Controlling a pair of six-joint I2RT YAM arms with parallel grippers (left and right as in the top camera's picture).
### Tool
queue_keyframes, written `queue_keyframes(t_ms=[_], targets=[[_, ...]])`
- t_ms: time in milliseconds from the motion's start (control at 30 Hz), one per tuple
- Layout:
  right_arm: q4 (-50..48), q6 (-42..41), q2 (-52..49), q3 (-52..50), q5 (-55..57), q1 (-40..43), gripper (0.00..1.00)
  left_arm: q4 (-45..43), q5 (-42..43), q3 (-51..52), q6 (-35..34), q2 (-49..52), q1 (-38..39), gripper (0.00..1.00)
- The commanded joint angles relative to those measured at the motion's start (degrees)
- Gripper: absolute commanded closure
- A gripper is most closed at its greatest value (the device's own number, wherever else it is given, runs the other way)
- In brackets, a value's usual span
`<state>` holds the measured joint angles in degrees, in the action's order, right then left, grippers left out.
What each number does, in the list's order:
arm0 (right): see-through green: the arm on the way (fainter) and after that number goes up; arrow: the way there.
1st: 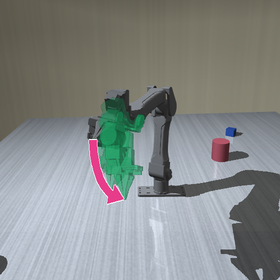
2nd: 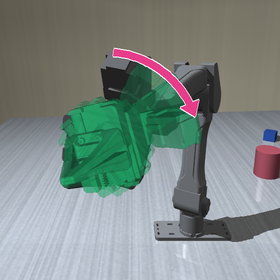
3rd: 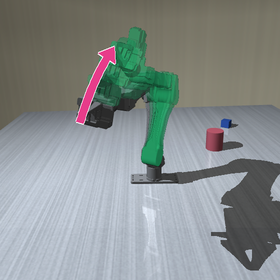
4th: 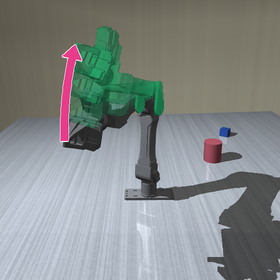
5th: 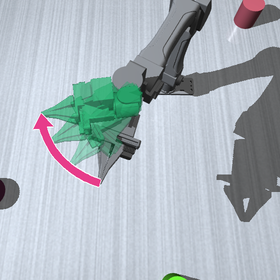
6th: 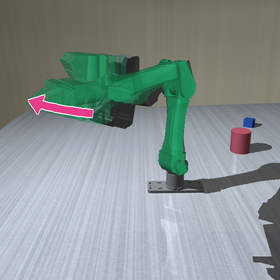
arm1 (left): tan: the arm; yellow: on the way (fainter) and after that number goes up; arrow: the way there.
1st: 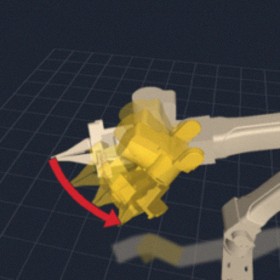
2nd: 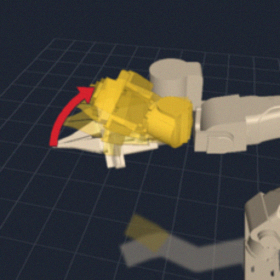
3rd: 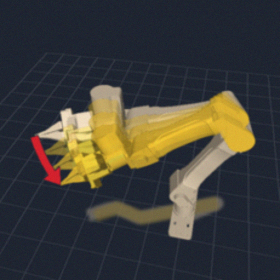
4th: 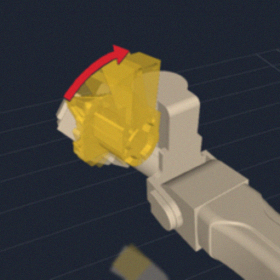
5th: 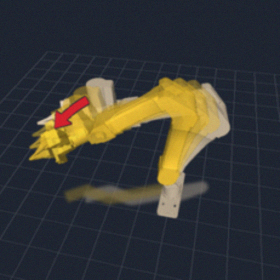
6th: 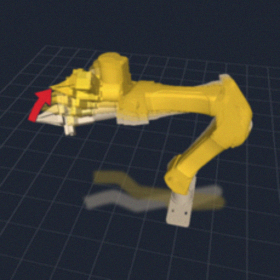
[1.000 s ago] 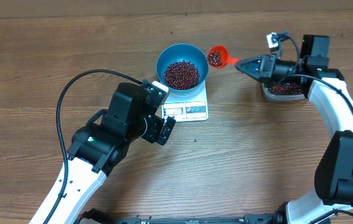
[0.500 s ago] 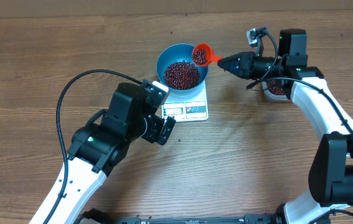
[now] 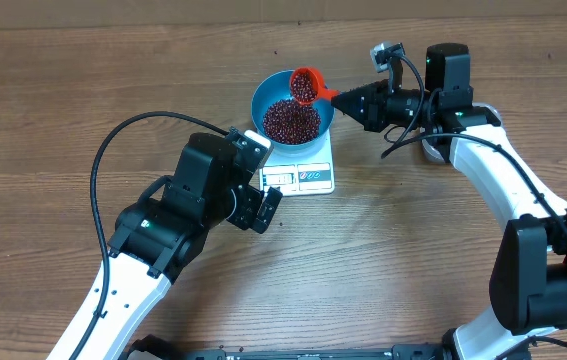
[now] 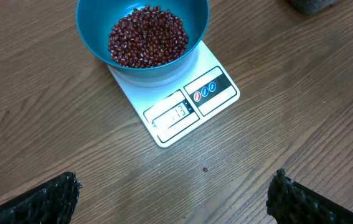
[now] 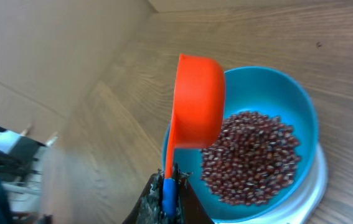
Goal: Scoop item into bowl and weigh 150g on scale
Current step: 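Tilt the red scoop with the right gripper to pour beans into bowl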
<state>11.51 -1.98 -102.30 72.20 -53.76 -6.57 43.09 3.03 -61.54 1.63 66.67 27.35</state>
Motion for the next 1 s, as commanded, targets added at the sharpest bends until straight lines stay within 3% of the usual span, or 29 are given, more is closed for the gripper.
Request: queue_keyframes(t_ms=[0,200,967], targets=[[-0.39,3.74,-0.11,0.13,2.62,-0.17,0.96,0.00,0.85,-1.36,-0.55,0.39,0.15,0.00],[-0.76,4.11,-0.11,0.13,2.78,-0.17,0.96,0.00,0.87,-1.36,-0.55,0.39,0.15,0.01],[0.13,29.75,-0.11,0.13,2.78,-0.17,0.96,0.00,0.87,-1.36,-0.52,0.39,0.15,0.01]])
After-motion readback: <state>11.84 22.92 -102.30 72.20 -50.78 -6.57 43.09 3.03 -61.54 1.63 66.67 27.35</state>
